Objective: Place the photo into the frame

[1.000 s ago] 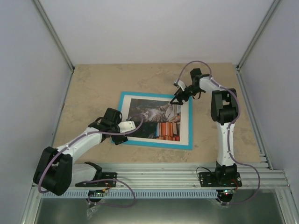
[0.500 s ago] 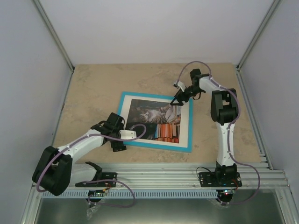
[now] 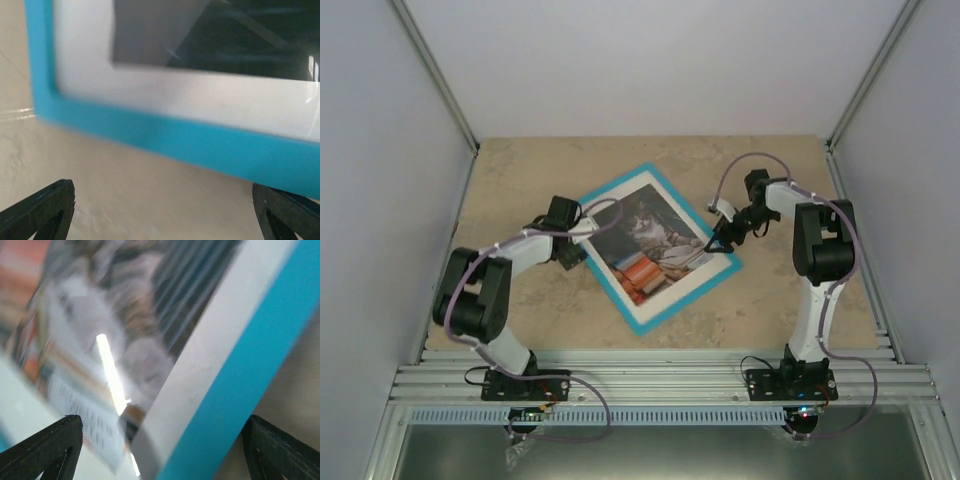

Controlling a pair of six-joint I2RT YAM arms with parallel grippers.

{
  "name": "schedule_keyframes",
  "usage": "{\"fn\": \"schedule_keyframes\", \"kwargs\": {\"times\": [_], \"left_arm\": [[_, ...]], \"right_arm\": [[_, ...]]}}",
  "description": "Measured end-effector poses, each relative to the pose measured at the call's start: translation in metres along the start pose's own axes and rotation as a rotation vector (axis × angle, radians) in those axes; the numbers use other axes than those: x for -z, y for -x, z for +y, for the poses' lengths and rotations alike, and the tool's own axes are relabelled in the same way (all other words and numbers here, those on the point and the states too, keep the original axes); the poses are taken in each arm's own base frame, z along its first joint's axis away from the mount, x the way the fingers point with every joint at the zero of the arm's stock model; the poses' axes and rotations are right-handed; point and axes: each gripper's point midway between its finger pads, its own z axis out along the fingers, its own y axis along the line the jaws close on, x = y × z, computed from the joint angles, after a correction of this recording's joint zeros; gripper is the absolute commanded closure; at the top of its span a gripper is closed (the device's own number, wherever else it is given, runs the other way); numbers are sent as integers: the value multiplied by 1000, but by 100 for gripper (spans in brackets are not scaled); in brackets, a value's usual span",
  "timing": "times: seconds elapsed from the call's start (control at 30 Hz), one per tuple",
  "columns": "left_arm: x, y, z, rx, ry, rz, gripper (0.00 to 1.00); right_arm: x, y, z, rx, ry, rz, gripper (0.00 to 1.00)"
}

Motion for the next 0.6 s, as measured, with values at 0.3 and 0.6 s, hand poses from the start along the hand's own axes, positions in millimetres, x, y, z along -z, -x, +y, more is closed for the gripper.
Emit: {"fn": "schedule_keyframes", "kwargs": {"times": [0.3,0.6], "left_arm": [[-36,46,70,184,104,-54,1],[-17,69,20,173,-65,-214,1]], "right_arm": [[-18,-39,113,-30,236,156,13],[-27,-50,155,-91,363,189,13]]}}
